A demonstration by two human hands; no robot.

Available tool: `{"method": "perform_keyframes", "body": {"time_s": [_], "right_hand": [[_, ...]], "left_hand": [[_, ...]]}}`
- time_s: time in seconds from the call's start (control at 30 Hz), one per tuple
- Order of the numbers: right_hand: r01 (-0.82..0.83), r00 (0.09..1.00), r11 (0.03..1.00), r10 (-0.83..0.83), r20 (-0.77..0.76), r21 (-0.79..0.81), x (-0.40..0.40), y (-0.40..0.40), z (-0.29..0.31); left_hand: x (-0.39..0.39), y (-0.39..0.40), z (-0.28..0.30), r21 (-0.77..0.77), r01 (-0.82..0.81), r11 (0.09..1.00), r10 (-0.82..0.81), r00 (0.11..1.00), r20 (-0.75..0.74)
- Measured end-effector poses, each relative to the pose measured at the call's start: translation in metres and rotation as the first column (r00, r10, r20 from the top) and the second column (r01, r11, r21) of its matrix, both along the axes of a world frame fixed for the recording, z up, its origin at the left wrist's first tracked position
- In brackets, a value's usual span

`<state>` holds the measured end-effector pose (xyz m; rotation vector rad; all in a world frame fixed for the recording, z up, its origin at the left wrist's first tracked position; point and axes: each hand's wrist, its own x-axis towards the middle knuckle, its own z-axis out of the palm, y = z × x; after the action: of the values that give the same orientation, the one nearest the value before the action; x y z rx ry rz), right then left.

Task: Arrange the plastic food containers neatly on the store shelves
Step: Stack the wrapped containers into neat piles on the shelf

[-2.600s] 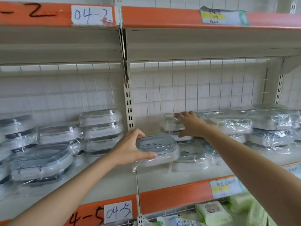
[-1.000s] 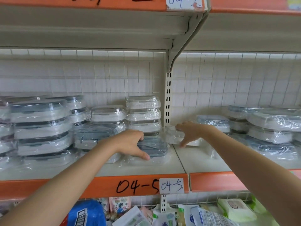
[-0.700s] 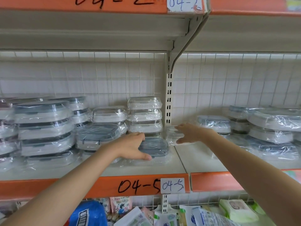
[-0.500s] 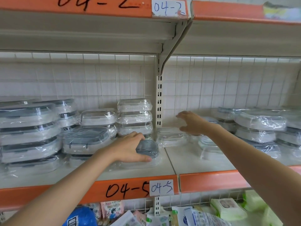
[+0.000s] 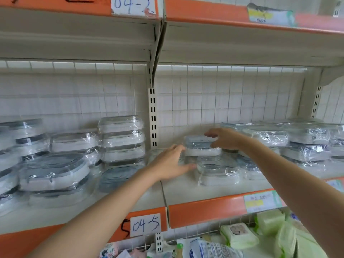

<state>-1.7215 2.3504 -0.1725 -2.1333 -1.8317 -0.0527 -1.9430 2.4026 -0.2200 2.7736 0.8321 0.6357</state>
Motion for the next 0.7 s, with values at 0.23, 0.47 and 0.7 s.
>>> {"method": "perform_keyframes", "body": {"time_s": [0.23, 0.47, 0.7], "right_hand": [[0.094, 0.988, 0.996, -0.094, 0.124, 0.007, 0.009, -0.004, -0.008], [0.052, 0.995, 0.997, -0.047, 0.092, -0.056, 0.010, -0.008, -0.014], [-0.089, 0.993, 0.970, 0.105, 0.061, -0.228, 0.008, -0.028, -0.011]], "left_hand": [[0.086, 0.042, 0.015, -0.088, -0.119, 0.989, 0.129, 0.985, 0.118], [0.118, 0.064, 0.016, -0.148, -0.098, 0.984, 0.090, 0.994, -0.057], [0.082, 0.067, 0.047, -0.142, -0.242, 0.960, 0.272, 0.928, 0.257]]}}
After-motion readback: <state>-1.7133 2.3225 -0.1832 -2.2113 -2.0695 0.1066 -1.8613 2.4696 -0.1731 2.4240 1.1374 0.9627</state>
